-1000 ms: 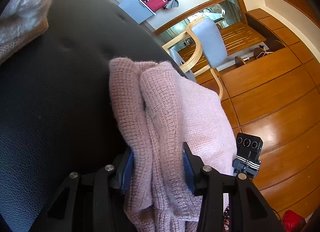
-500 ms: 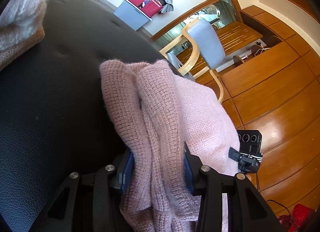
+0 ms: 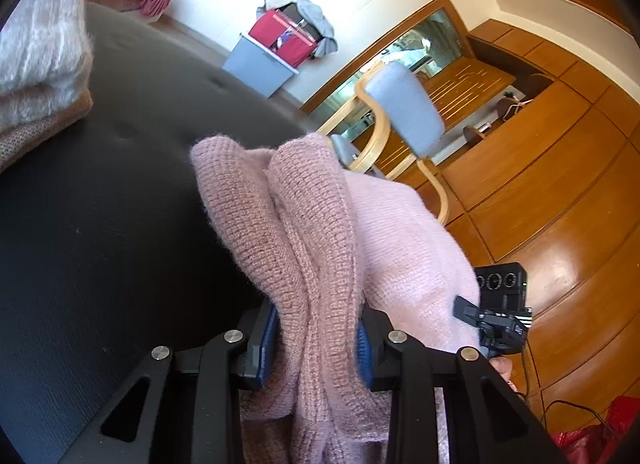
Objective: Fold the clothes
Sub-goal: 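Carry the folded pink sweater with both grippers over the white sweater stack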
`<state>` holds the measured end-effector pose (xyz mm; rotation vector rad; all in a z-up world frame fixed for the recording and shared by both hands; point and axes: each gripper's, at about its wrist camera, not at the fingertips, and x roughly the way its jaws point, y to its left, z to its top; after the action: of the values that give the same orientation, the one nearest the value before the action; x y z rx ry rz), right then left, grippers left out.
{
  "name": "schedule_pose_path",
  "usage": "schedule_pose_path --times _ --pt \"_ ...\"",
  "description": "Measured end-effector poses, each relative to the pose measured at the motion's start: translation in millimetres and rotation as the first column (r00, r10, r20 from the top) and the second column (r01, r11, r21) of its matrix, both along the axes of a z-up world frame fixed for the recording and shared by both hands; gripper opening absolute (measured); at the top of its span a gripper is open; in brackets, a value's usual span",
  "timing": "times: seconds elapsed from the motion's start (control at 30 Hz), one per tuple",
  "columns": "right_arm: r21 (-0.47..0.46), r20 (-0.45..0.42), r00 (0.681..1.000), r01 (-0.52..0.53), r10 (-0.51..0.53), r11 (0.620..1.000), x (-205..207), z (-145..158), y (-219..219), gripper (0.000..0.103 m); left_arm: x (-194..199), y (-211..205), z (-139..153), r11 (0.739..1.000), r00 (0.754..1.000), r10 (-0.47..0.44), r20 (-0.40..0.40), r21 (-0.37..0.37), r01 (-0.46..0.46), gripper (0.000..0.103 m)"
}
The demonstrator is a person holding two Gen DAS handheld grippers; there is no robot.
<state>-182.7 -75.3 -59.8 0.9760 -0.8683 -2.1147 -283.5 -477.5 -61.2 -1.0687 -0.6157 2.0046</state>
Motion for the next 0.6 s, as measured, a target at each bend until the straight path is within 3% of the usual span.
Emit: schedule_pose_path --times 0.2,0.4,0.6 --pt "-0.003 -0.035 0.999 -0.04 0.04 0.999 1 16 -18 0.056 27 -7 14 0.998 0.998 0.015 -0.059 0.064 -0.011 0.031" --pt "-0.01 -0.082 0.987 -0.139 0.138 0.99 -8 45 -65 0.055 47 -35 43 0.995 0.991 0.054 -0.12 0.092 -0.043 0.031" --pt "0.02 -0.152 0.953 -0.261 0.261 0.965 -44 86 -131 0.055 52 -97 93 0.982 0.956 0.181 -0.23 0.099 -0.162 0.031"
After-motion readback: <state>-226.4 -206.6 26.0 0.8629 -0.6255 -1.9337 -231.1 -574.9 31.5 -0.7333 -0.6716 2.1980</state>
